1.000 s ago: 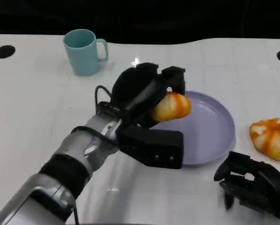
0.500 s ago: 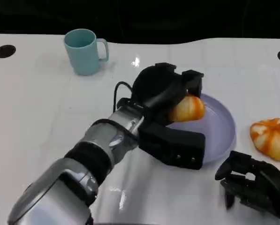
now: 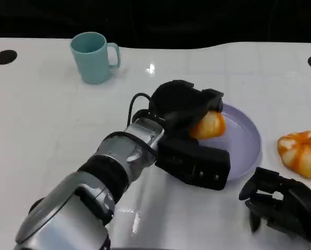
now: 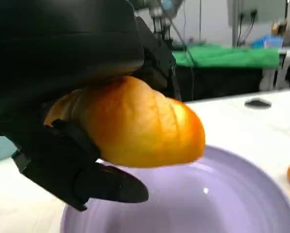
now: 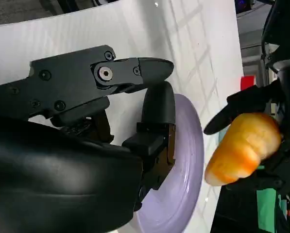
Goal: Grasp the bread from the table and place it into the plate.
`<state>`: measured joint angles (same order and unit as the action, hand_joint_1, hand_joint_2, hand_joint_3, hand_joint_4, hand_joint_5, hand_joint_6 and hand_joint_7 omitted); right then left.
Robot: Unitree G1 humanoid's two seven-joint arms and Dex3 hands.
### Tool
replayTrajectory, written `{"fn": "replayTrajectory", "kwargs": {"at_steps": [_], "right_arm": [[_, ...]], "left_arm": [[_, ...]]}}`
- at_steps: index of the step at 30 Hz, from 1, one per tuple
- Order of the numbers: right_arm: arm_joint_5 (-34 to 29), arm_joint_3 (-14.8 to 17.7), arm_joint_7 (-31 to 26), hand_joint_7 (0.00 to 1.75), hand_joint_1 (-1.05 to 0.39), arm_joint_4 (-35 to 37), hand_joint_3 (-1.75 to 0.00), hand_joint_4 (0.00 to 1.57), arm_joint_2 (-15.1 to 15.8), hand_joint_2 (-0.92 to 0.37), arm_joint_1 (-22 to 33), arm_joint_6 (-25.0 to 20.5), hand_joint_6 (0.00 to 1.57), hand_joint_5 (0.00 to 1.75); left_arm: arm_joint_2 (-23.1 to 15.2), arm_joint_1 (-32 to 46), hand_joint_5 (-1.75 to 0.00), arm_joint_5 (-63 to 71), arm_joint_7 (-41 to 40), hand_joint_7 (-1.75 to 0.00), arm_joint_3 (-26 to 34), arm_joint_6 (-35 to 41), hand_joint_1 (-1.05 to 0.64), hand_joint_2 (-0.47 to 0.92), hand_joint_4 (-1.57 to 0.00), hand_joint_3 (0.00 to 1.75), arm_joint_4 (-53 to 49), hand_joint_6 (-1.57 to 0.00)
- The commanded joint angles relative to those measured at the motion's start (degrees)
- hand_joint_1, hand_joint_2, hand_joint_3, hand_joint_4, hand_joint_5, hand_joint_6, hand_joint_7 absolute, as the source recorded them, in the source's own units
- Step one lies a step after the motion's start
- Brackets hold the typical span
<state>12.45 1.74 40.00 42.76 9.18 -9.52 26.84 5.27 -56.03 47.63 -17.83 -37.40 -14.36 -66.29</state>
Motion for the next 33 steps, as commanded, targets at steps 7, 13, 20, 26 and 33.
{"fn": "replayTrajectory", "kwargs": {"at_steps": [7, 13, 20, 26, 33], "right_arm": [[-0.3, 0.11, 0.24, 1.45, -0.53, 0.94, -0.26, 0.71, 0.34, -0.92, 1.44, -2.25, 0.66, 1.75], [-0.51, -0.12, -0.12, 1.46, -0.53, 0.35, -0.26, 0.7, 0.51, -0.92, 1.68, -2.32, 0.66, 1.75], [-0.65, -0.12, -0.42, 1.45, -0.55, 0.36, -0.25, 0.71, 0.56, -0.92, 1.72, -2.31, 0.66, 1.75], [-0.51, -0.02, -0.15, 1.45, -0.54, 0.85, -0.25, 0.71, 0.55, -0.92, 1.46, -1.72, 0.67, 1.75], [-0.73, -0.03, -0.2, 1.44, -0.53, 1.6, -0.25, 0.72, 0.79, -0.92, 1.17, -1.32, 0.67, 1.75]], "left_arm": [[-0.51, -3.31, -0.26, 0.77, 9.88, -0.23, -2.8, 4.97, -0.88, 0.92, 0.0, 0.53, 0.57, 0.0], [-1.2, -3.34, -0.1, -0.41, 14.7, -0.16, -2.45, 4.42, -1.0, 0.92, 0.0, 0.56, 1.18, 0.0], [-2.85, -2.84, -0.02, -1.55, 18.47, -0.11, -2.18, 3.29, -1.05, 0.92, 0.0, 0.59, 3.45, 0.0], [-5.07, -1.32, 0.0, -3.37, 22.62, -0.05, -1.16, 3.06, -1.05, 0.92, 0.0, 0.61, 7.85, 0.0], [-8.11, 0.75, 0.0, -6.09, 30.98, 0.0, 0.77, 4.44, -1.05, 0.92, 0.0, 0.59, 14.74, 0.0]]}}
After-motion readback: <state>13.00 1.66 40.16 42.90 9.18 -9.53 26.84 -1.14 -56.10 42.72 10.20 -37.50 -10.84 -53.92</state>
